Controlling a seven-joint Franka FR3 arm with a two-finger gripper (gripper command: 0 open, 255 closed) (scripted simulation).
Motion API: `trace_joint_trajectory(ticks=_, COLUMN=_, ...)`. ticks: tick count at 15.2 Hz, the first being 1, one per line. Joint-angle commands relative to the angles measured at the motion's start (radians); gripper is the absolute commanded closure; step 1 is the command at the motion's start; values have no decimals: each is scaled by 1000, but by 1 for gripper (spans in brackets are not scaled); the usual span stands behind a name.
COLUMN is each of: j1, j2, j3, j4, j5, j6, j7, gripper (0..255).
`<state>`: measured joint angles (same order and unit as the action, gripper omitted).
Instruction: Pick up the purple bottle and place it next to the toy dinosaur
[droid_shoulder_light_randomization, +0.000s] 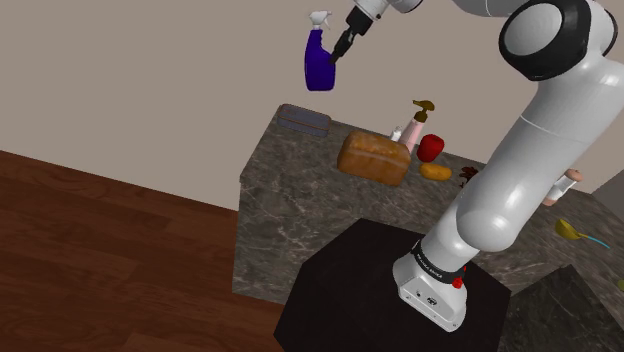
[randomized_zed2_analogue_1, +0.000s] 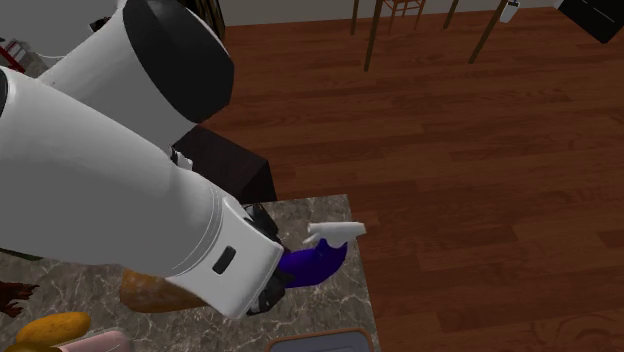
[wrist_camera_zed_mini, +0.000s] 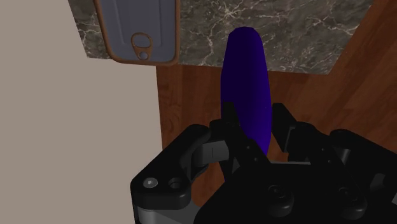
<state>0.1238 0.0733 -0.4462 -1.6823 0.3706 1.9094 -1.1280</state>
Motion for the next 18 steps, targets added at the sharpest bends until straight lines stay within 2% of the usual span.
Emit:
trace_joint_trajectory(ticks=1, j1=-3, j2=3, j3=-2, j4=30, j5=-1, j6=-27, j7=6, gripper=255)
trace_joint_trajectory(ticks=12, j1=-16, j2=31, j3=-9, j4=205, j5=2, j6=-174, j7=42, gripper=255)
trace_joint_trajectory(ticks=18, j1=-25, j2=-191, j3=-23, j4=-31, j5=-92, j6=-145, j7=9, gripper=255)
